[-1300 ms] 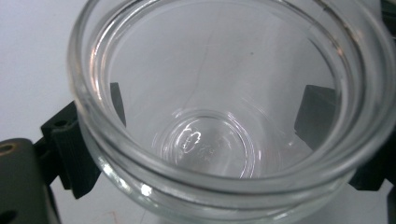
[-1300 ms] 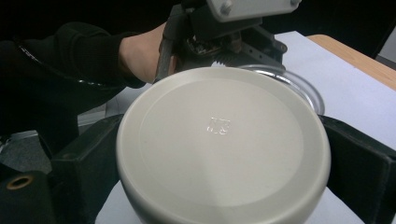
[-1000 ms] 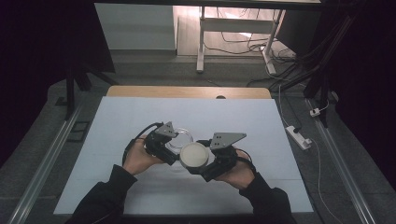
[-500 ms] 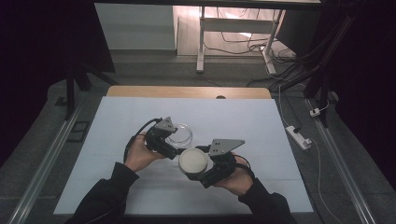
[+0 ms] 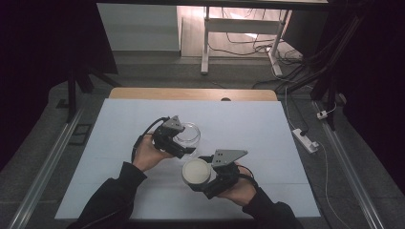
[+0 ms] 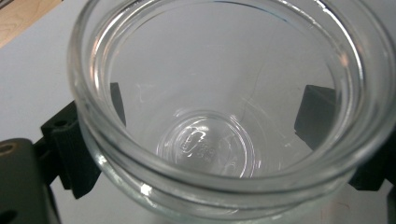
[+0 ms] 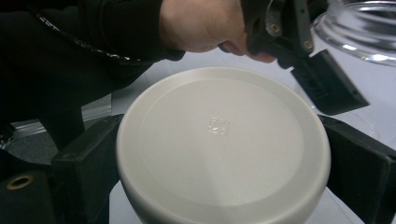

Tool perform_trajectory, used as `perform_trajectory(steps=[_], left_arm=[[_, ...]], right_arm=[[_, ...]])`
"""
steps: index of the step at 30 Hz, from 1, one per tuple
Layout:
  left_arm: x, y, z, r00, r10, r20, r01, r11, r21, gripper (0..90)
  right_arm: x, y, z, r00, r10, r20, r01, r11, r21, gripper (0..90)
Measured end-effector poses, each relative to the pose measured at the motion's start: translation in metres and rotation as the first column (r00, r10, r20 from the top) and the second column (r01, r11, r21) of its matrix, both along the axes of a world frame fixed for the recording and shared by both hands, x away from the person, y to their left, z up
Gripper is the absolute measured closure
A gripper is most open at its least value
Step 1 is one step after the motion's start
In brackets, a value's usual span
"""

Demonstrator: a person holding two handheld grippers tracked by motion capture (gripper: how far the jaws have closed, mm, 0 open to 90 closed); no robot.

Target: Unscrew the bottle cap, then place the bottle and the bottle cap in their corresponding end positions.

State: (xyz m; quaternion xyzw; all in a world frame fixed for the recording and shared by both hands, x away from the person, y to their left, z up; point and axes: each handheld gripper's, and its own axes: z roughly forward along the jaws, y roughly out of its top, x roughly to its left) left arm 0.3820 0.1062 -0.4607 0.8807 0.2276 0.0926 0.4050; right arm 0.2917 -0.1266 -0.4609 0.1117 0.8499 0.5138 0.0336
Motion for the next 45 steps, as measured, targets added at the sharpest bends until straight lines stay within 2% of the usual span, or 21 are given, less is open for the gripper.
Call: perform_trajectory(steps=[13, 26, 32, 45], left_arm=[[0.012, -0.005, -0.001, 0.9997, 0.021, 0.015, -0.021, 0.9997, -0.016, 7.5], [0.027, -0.013, -0.008, 0.9993, 0.035, 0.015, -0.034, 0.9993, -0.014, 7.5], [0.033, -0.016, -0.013, 0.9984, 0.056, 0.011, -0.056, 0.9982, -0.023, 7.5], [0.047, -0.018, -0.026, 0.9967, 0.081, 0.003, -0.081, 0.9966, -0.014, 7.5]], right_arm=[[-0.004, 0.002, -0.011, 0.999, -0.022, 0.04, 0.023, 0.999, -0.023, 7.3], [0.002, 0.004, -0.029, 0.9979, -0.051, 0.04, 0.054, 0.997, -0.062, 7.3], [0.006, 0.005, -0.034, 0.9976, -0.059, 0.035, 0.061, 0.995, -0.076, 7.3], [0.014, 0.012, -0.056, 0.9975, -0.068, 0.016, 0.07, 0.986, -0.153, 7.2]])
